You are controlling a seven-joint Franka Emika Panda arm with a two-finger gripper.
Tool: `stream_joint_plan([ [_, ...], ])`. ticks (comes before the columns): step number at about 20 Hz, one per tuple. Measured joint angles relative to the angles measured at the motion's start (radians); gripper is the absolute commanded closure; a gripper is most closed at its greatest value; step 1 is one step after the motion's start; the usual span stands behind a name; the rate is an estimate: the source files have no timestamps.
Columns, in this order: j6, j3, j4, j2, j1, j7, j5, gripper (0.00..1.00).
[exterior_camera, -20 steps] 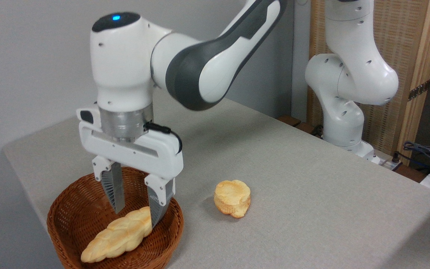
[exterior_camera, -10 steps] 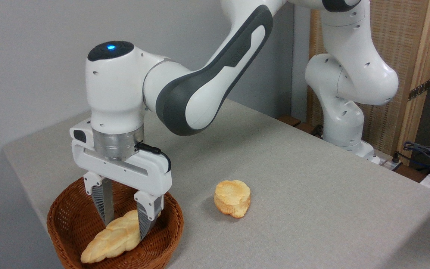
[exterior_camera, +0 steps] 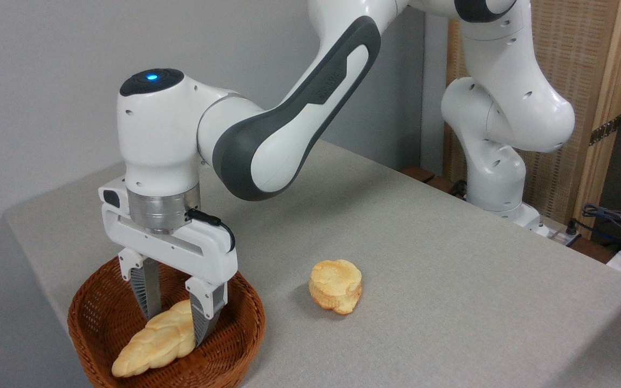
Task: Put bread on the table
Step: 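Close the gripper on the braided loaf and lift it, then carry the loaf out of the basket toward the round bun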
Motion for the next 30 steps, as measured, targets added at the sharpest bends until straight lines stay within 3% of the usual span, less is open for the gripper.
stream_joint_plan([
  [23, 0.0, 0.0, 0.007, -0.002, 0.0, 0.001, 0.018, 0.7],
  [30, -0.038, 0.011, 0.031, -0.053, 0.008, 0.001, 0.012, 0.69],
])
